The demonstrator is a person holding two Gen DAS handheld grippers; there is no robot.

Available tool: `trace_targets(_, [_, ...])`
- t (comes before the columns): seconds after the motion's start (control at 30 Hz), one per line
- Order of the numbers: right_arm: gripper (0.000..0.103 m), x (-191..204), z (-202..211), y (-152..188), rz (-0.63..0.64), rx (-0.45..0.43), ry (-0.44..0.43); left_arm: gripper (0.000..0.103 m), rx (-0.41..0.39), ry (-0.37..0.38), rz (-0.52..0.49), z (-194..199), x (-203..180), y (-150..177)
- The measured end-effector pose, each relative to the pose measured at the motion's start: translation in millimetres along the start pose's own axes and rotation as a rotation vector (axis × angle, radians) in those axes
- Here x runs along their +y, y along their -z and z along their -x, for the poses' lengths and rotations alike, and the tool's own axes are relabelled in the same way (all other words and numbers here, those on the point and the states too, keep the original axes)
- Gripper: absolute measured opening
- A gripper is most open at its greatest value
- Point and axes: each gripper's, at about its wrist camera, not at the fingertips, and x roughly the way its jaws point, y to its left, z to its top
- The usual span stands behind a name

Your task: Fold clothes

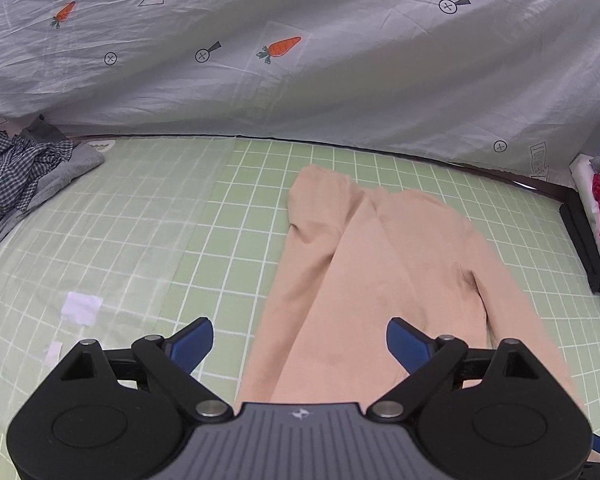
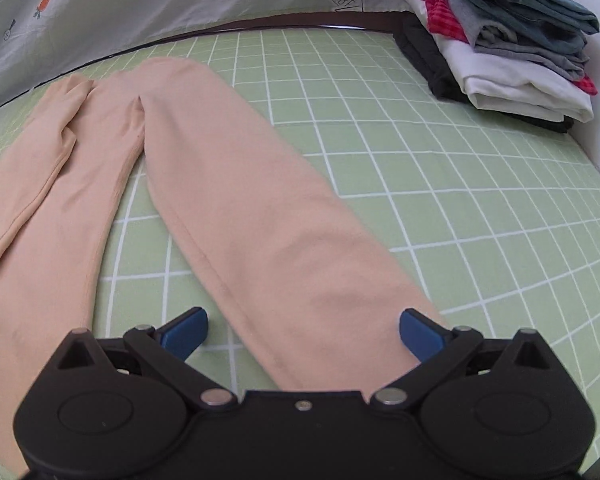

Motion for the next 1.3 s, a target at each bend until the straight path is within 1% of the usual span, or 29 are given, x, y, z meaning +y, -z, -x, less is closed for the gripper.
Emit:
trace_targets(0.33, [0.103,-30,3,11,0.006,-0.050,-0.017,0.094,0.052,-0.036,0.023,11,-18,39])
trace_targets(0.53, [0.103,-33,3,13,0.001,-0.069,-0.022,0.094,0.082,-0.048,0.011,13,-25,53])
trace_targets(0.7, [0.102,-33,3,12,0.003,-0.059,-0.033,0.094,0.101,-0.059,0.010,14,-24,57])
trace_targets(0.73, [0.099,-34,4,12,0.003,-0.060,-0.035,0.094,0.105,-0.062,0.012,13,-23,58])
trace_targets(0.77, [0.093,-34,6,12,0.004,-0.063,-0.035,0.094,0.110,-0.063,0.013,12,-22,59])
trace_targets(0.8, [0.090,-35,7,12,0.004,-0.065,-0.036,0.094,0.115,-0.064,0.013,11,-20,59])
trace_targets(0.83, [0.082,-35,9,11,0.002,-0.067,-0.036,0.094,0.121,-0.065,0.016,10,-18,59])
trace_targets(0.87, [0.067,-35,11,11,-0.002,-0.070,-0.033,0.094,0.126,-0.066,0.019,9,-16,59])
trace_targets(0.9, [0.056,-34,13,10,-0.008,-0.075,-0.027,0.094,0.129,-0.062,0.022,8,-13,58])
trace_targets(0.93, [0.032,-33,14,8,-0.018,-0.076,-0.018,0.094,0.131,-0.057,0.023,7,-10,58])
trace_targets(0.97, [0.017,-32,14,7,-0.027,-0.076,-0.008,0.094,0.132,-0.052,0.022,6,-7,56])
trace_targets(1.07, [0.012,-31,13,1,-0.091,-0.068,-0.005,0.094,0.127,-0.044,0.019,4,4,50])
trace_targets(1.2, [0.011,-23,11,-13,-0.182,-0.064,-0.022,0.094,0.117,-0.034,0.036,-1,31,39])
trace_targets(1.3, [0.011,3,18,-36,-0.174,-0.119,-0.035,0.094,0.111,-0.032,0.050,-5,54,30])
